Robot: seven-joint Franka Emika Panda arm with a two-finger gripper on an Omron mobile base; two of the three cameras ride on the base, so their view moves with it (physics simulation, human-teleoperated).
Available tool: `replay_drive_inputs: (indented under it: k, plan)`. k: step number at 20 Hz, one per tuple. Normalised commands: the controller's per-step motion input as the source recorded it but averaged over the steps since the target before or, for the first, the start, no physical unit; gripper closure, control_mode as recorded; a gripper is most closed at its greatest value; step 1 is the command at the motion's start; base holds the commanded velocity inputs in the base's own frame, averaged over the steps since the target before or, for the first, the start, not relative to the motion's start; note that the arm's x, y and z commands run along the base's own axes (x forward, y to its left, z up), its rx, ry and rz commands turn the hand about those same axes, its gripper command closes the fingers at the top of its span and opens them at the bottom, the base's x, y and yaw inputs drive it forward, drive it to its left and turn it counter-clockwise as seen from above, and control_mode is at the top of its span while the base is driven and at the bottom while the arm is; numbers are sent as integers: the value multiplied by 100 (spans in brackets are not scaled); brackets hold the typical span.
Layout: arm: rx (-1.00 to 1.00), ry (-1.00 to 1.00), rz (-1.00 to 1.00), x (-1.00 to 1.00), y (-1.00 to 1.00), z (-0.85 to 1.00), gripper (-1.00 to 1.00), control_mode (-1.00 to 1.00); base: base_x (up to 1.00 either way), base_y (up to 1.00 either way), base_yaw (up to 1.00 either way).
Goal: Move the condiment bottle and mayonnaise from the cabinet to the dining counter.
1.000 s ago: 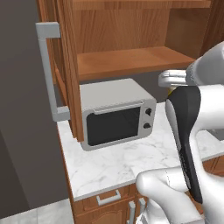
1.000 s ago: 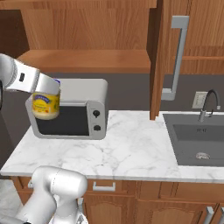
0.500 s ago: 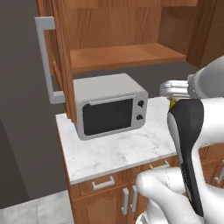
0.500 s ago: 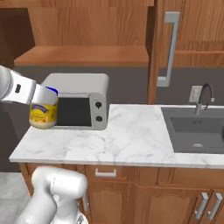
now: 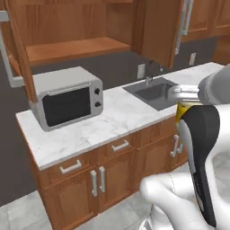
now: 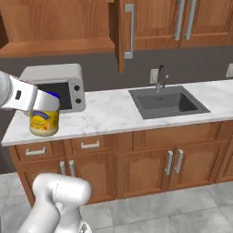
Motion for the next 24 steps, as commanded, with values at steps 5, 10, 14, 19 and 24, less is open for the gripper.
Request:
replay_drive_inputs:
  k: [5, 10, 14, 19, 24]
  plan:
    - [0, 0, 0, 0, 0, 0, 100, 100, -20, 0, -85]
    - [0, 0, 0, 0, 0, 0, 100, 100, -12, 0, -90]
    - [0, 0, 0, 0, 0, 0, 100, 100, -13, -4, -88]
    - [0, 0, 0, 0, 0, 0, 100, 100, -16, -11, -86]
    - [0, 0, 0, 0, 0, 0, 100, 100, -18, -12, -85]
